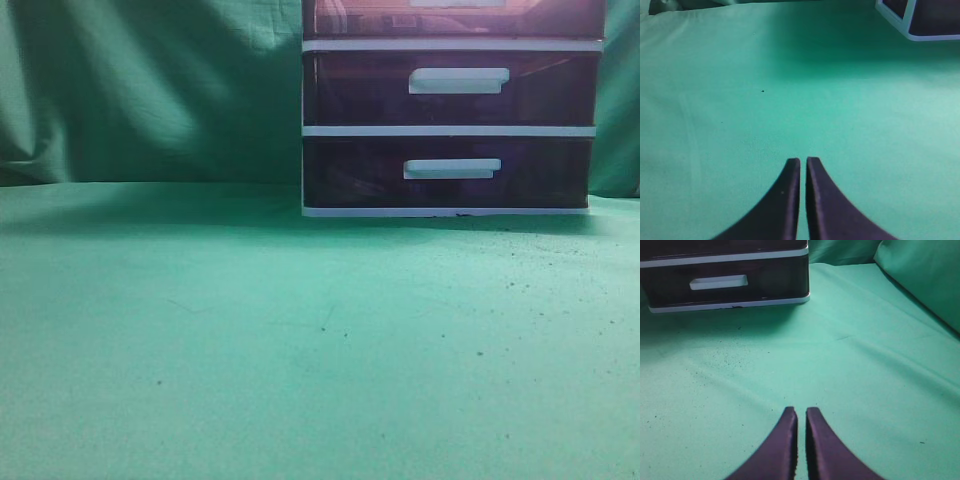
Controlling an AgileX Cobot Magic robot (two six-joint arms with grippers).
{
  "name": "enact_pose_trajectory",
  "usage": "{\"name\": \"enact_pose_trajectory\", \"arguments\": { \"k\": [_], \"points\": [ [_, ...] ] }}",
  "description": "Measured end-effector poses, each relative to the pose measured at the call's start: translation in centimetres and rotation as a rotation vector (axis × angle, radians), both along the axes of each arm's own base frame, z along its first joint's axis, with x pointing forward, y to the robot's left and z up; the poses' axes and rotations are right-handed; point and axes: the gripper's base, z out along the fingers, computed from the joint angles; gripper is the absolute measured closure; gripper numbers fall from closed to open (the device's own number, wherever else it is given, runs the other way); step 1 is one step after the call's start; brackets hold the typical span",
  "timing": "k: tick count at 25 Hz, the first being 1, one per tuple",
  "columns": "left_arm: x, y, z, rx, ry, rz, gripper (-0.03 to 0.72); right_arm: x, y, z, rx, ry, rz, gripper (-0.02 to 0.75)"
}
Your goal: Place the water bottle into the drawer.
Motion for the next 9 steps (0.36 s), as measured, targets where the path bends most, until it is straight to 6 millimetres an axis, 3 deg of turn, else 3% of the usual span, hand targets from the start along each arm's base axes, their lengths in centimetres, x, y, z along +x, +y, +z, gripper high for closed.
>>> {"name": "enact_pose_trajectory", "arguments": {
  "k": [9],
  "points": [
    [0.0,0.0,0.0,0.002,0.0,-0.001,0.688,0.0,0.0,0.0,0.0,0.0,0.0,0.689]
  ]
}}
